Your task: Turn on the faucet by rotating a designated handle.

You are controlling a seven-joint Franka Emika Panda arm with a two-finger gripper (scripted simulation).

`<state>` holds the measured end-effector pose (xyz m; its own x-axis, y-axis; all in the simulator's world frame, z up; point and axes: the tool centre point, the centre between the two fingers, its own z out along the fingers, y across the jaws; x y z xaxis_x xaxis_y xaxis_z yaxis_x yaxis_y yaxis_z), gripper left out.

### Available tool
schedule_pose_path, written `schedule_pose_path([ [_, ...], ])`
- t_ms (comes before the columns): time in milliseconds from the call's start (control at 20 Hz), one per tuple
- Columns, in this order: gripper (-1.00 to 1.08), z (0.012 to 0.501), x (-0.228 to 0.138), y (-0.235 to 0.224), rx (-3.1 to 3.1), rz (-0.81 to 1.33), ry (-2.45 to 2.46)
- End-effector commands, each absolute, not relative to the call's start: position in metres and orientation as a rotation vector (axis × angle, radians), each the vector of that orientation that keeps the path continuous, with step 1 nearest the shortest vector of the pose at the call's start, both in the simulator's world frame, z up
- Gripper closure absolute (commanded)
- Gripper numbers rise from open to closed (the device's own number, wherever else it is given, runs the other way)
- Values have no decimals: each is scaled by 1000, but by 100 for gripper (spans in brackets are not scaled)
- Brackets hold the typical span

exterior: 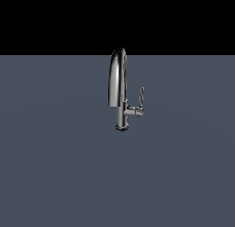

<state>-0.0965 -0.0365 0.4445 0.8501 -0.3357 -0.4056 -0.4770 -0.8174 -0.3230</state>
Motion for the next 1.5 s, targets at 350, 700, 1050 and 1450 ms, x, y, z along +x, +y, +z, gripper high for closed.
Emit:
schedule_pose_path([
  [350, 108, 406, -48, -56, -2352, 627, 780],
  [700, 108, 367, -16, -73, -2132, 742, 905],
  [1050, 108, 318, 11, -88, -1872, 855, 1027],
  [1450, 108, 251, 32, -99, -1537, 973, 1152],
])
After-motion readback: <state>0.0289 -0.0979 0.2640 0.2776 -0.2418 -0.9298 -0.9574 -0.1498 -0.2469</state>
